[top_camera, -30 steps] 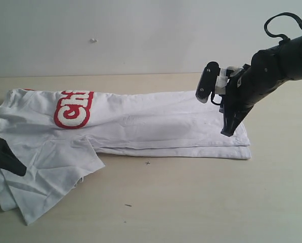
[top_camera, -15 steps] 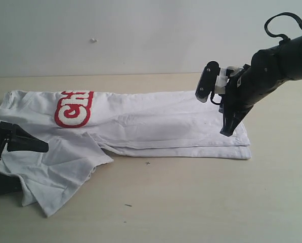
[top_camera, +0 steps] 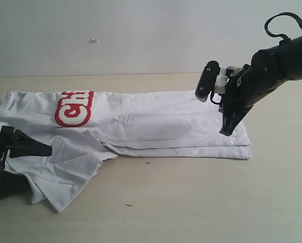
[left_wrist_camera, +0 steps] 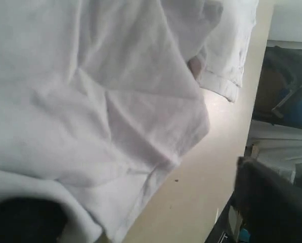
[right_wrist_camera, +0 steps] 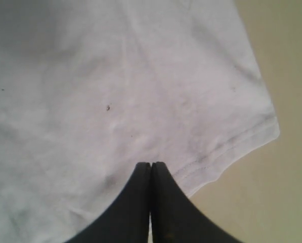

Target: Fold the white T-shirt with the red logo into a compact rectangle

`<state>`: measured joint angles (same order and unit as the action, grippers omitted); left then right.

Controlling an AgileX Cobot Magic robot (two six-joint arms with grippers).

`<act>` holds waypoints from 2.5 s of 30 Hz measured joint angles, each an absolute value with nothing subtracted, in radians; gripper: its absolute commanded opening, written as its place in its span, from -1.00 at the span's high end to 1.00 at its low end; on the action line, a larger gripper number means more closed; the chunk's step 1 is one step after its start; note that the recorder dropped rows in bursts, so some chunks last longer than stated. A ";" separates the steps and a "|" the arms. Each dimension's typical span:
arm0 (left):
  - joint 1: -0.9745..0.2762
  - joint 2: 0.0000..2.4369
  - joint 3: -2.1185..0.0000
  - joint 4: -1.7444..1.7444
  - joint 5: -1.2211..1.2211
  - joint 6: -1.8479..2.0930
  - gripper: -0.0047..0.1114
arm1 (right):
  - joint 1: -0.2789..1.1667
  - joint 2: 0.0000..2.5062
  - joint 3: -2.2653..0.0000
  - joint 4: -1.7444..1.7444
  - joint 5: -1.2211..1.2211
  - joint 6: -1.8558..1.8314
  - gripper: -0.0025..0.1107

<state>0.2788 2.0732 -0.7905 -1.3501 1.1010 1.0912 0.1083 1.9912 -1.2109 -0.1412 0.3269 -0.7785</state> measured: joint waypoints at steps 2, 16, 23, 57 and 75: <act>0.279 2.081 -0.788 -1.346 1.078 1.095 0.26 | 0.108 1.991 -1.211 -0.139 0.327 -0.779 0.96; 0.279 2.106 -0.782 -1.335 1.195 1.093 0.89 | 0.108 1.991 -1.211 -0.139 0.327 -0.779 0.96; 0.279 2.106 -0.782 -1.377 1.205 0.987 0.89 | 0.108 1.991 -1.211 -0.139 0.327 -0.779 0.96; 0.279 2.000 -0.980 -1.704 1.008 0.935 0.89 | 0.108 1.991 -1.211 -0.139 0.327 -0.777 0.96; 0.279 2.157 -1.097 -1.730 0.845 0.958 0.71 | 0.108 1.991 -1.211 -0.139 0.327 -0.777 0.96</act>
<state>0.2788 2.1567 -1.0973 -1.7296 0.8453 0.9582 0.1083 1.9912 -1.2109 -0.1389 0.3269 -0.7766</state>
